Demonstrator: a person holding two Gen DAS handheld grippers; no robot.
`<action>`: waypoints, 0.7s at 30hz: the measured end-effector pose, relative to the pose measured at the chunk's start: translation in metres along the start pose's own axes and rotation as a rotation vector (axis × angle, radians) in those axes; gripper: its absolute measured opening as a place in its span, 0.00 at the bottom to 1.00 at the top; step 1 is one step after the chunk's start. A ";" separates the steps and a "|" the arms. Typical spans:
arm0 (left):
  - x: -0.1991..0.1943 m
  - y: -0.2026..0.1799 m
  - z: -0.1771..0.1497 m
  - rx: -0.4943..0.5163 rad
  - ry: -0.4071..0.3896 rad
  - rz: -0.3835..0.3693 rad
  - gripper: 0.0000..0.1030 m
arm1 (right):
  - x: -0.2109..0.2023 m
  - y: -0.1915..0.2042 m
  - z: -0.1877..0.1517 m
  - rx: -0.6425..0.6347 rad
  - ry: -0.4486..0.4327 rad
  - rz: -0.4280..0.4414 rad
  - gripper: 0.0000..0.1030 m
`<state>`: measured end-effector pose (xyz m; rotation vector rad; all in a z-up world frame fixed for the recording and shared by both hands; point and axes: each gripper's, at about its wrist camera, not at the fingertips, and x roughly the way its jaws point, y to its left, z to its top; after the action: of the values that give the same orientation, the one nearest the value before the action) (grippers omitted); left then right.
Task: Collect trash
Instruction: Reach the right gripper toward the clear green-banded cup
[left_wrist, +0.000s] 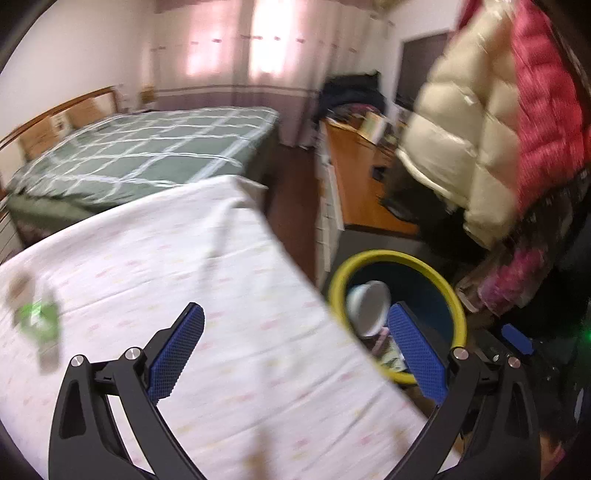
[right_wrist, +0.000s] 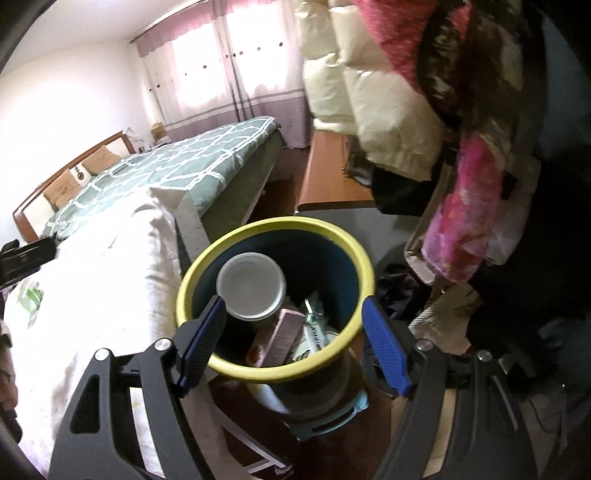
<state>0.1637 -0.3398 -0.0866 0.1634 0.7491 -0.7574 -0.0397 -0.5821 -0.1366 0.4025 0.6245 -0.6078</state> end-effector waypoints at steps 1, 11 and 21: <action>-0.008 0.014 -0.004 -0.021 -0.008 0.016 0.95 | 0.000 0.005 0.000 -0.009 0.001 0.003 0.70; -0.089 0.165 -0.054 -0.228 -0.086 0.257 0.95 | -0.004 0.081 0.000 -0.144 0.018 0.070 0.70; -0.146 0.301 -0.106 -0.390 -0.154 0.564 0.95 | 0.000 0.214 -0.004 -0.345 0.065 0.276 0.70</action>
<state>0.2372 0.0034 -0.1038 -0.0403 0.6468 -0.0799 0.0942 -0.4191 -0.1038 0.1792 0.7075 -0.2173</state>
